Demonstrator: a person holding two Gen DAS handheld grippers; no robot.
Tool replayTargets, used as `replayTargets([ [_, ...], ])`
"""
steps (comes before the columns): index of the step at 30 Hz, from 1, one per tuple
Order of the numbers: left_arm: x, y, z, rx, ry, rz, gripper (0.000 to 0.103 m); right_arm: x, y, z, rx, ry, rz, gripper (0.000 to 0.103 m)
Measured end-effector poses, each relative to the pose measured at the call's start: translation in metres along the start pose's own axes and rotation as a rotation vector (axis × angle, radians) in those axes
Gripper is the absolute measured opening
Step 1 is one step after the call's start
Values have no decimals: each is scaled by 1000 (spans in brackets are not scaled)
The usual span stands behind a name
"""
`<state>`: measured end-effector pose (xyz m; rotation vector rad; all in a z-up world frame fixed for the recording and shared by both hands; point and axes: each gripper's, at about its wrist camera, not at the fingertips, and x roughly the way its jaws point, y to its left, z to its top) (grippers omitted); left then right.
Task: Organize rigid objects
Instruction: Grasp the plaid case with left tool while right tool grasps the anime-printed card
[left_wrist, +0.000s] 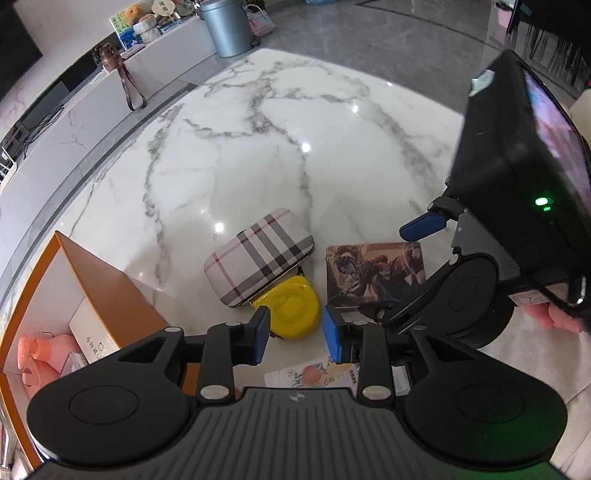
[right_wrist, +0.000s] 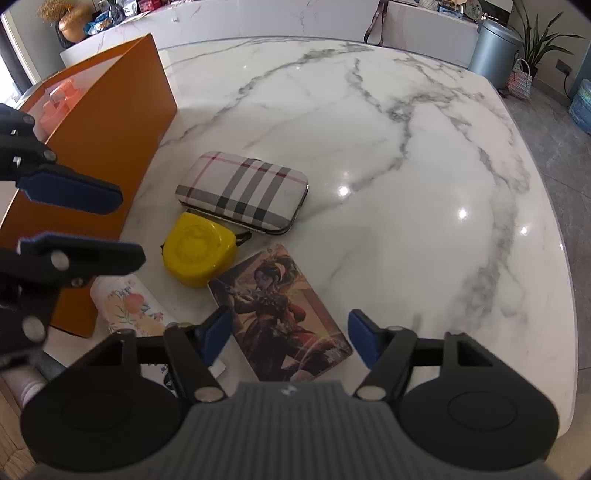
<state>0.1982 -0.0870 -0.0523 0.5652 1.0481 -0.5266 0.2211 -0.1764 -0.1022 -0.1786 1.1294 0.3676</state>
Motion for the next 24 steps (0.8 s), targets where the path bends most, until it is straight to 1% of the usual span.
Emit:
replayTargets([
  [3, 1, 0, 3, 9, 3, 1, 39, 9, 2, 3, -14, 43, -11, 77],
  [8, 6, 1, 7, 31, 10, 5, 44, 8, -3, 2, 12, 32, -12, 73],
  [11, 14, 4, 11, 52, 20, 13, 48, 10, -17, 8, 100, 17, -35, 72],
  [14, 22, 8, 18, 82, 11, 13, 56, 13, -34, 14, 190, -14, -92, 71],
  [15, 24, 9, 20, 94, 5, 8, 58, 13, -38, 16, 207, -24, -94, 70],
  [16, 27, 10, 23, 112, 1, 0, 60, 14, -41, 17, 220, -34, -86, 69],
  [18, 34, 12, 29, 155, 3, -13, 66, 15, -47, 18, 244, -44, -59, 67],
  [19, 38, 12, 32, 181, 9, -17, 67, 16, -49, 18, 253, -44, -48, 65],
  [22, 50, 13, 39, 253, 34, -39, 73, 17, -51, 19, 265, -50, -28, 65],
  [24, 58, 15, 44, 283, 51, -62, 80, 16, -51, 18, 264, -58, -19, 64],
])
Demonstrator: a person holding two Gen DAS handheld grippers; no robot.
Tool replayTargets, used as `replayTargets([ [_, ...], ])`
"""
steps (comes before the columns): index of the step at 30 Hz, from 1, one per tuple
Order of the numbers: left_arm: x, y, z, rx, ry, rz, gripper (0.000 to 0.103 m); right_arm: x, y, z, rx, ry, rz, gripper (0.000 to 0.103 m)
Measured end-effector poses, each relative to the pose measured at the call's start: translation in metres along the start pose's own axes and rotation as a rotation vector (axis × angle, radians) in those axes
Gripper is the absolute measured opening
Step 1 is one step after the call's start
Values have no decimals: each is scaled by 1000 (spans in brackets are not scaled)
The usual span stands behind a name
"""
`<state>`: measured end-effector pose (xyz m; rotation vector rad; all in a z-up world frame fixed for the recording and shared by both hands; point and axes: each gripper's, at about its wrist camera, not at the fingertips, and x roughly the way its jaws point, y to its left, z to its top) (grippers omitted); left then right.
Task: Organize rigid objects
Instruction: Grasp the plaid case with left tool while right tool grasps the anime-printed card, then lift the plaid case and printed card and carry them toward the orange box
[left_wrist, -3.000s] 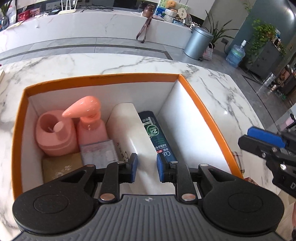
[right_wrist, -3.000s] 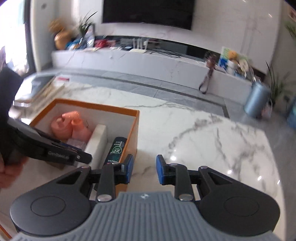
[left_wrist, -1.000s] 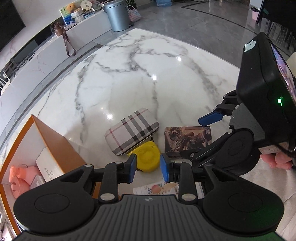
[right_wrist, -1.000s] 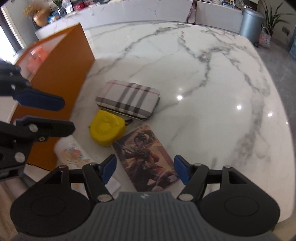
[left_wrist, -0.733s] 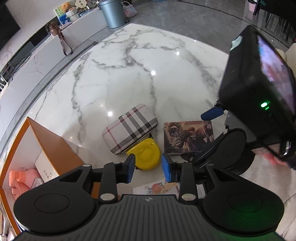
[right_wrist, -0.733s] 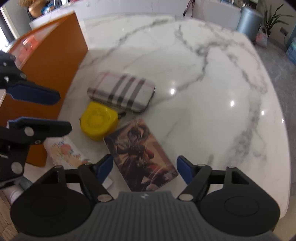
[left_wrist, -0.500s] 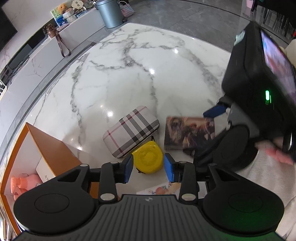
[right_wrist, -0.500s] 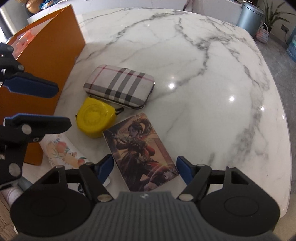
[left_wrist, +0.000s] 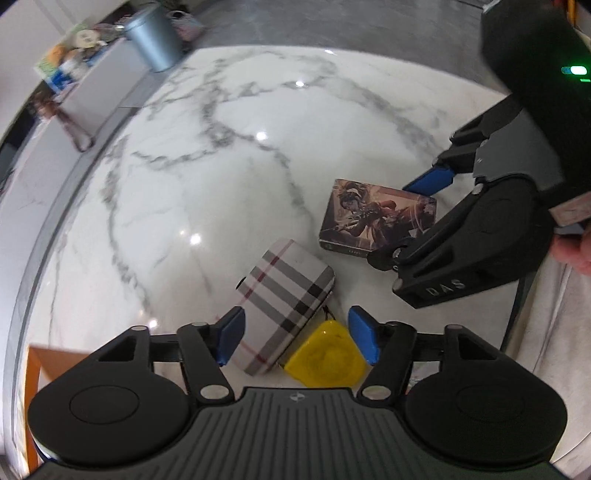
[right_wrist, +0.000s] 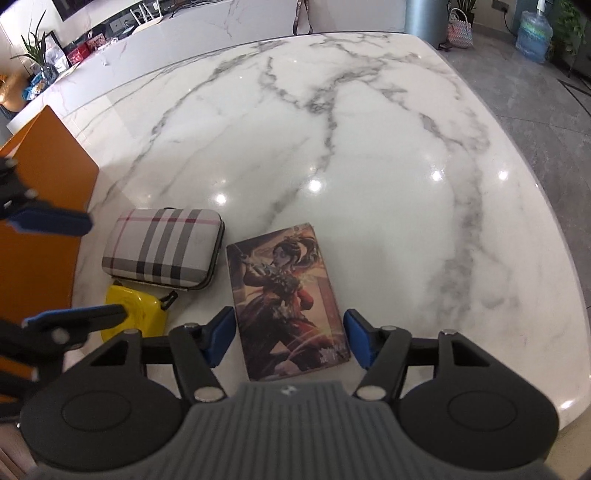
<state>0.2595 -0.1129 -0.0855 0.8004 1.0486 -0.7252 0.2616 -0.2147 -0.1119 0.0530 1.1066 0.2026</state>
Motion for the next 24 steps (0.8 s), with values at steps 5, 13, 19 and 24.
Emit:
replayTargets([
  [5, 22, 4, 9, 87, 35, -21, 84, 2, -3, 1, 12, -21, 30, 65],
  [13, 56, 15, 24, 131, 124, -71, 88, 4, -14, 6, 67, -59, 86, 65],
  [19, 62, 35, 34, -5, 106, -88, 80, 6, -21, 8, 96, -100, 109, 63],
  [24, 57, 44, 32, -47, 90, -59, 87, 7, -19, 9, 73, -111, 120, 67],
])
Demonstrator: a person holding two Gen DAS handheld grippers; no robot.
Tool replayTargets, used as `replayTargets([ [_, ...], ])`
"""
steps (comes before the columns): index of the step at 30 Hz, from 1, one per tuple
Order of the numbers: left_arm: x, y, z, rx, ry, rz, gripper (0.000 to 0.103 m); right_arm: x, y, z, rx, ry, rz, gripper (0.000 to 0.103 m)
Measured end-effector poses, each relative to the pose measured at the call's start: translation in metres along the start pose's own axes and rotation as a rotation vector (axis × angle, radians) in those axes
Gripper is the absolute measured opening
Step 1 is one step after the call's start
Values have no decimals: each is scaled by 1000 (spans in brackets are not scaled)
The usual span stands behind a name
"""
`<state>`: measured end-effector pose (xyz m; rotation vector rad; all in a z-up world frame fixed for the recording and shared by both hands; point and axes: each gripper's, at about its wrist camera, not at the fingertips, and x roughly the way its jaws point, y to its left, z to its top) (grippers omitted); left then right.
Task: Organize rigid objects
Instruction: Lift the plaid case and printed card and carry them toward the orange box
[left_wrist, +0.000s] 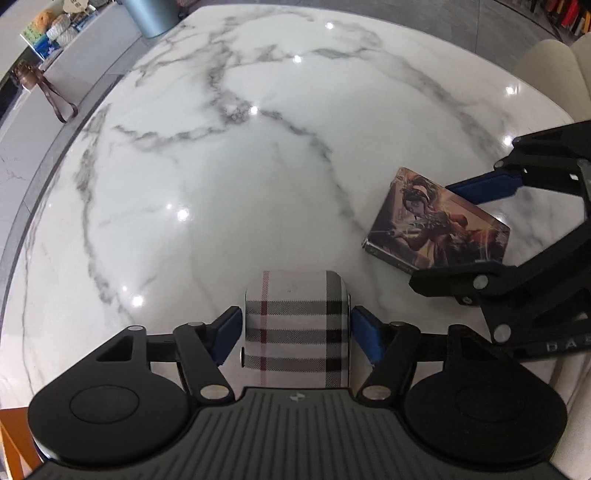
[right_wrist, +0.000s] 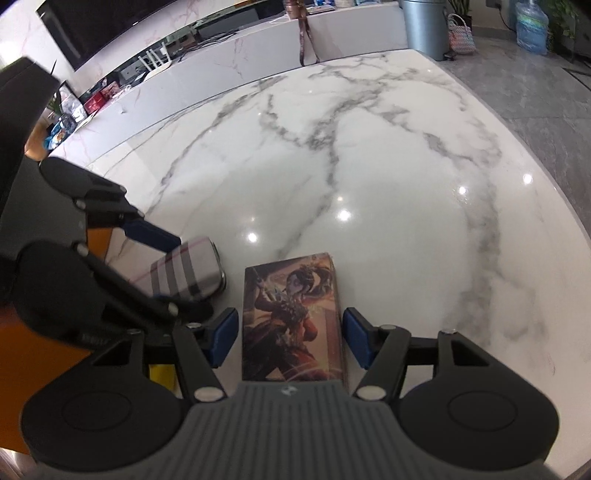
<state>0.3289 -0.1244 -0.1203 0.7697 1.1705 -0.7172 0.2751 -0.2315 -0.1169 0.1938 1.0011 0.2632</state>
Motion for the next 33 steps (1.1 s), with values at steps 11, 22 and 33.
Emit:
replayTargets([
  [11, 8, 13, -15, -201, 89, -26, 89, -1, -2, -1, 16, 6, 15, 68],
  [22, 6, 14, -27, -372, 28, -7, 75, 1, 3, -1, -13, 1, 20, 73],
  [33, -19, 10, -40, -463, -71, 38, 73, 0, -8, 0, 48, -18, 58, 60],
])
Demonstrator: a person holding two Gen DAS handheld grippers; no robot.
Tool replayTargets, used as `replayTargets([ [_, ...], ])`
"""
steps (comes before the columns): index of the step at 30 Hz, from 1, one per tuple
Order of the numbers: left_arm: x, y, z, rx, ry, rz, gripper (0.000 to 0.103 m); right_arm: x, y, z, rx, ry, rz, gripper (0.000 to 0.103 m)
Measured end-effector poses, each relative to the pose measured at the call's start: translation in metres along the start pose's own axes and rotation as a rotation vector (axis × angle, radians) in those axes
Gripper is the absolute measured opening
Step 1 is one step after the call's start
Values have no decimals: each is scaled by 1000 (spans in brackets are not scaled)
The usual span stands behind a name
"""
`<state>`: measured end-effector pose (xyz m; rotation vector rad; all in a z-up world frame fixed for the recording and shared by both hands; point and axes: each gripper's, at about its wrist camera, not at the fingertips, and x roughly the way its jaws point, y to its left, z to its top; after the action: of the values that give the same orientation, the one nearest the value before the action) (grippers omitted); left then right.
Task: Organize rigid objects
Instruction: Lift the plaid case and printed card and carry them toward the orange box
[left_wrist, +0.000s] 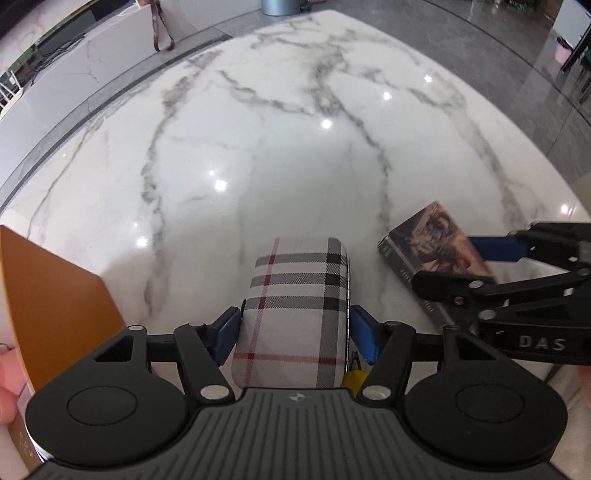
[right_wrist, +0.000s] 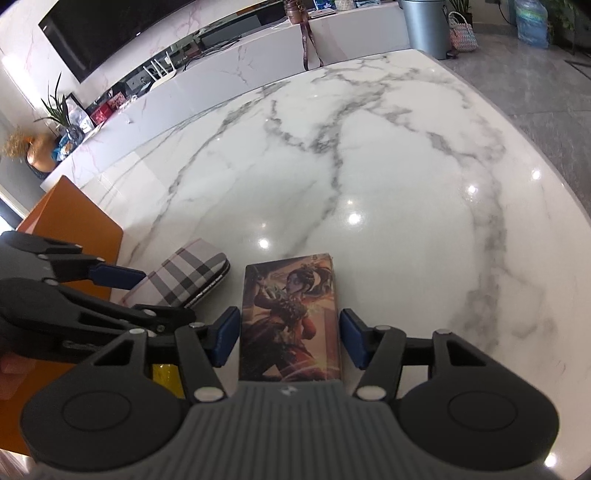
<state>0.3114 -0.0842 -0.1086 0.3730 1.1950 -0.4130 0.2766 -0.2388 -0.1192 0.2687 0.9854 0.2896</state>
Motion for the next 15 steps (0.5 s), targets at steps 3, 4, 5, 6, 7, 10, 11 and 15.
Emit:
replayTargets([
  [3, -8, 2, 0, -23, -5, -14, 73, 0, 2, 0, 6, 5, 41, 60],
  [4, -13, 3, -2, -31, -11, -13, 73, 0, 3, 0, 1, 1, 49, 59],
  [5, -17, 4, -3, -36, -19, -15, 72, -2, 4, -1, -4, -7, 58, 59],
  [6, -21, 5, -5, -43, -26, -20, 71, -3, 5, -1, -7, -16, 72, 59],
  [7, -25, 7, -6, -56, -30, -27, 70, -5, 6, -1, -9, -25, 86, 59],
  [10, -39, 8, -7, -69, -35, -39, 23, -10, 12, -2, -35, -46, 119, 59],
  [11, -43, 8, -8, -73, -35, -12, 19, -11, 14, -2, -45, -51, 128, 59],
  [15, -50, 17, -12, -97, -29, -27, 9, -11, 17, -3, -53, -44, 117, 59],
])
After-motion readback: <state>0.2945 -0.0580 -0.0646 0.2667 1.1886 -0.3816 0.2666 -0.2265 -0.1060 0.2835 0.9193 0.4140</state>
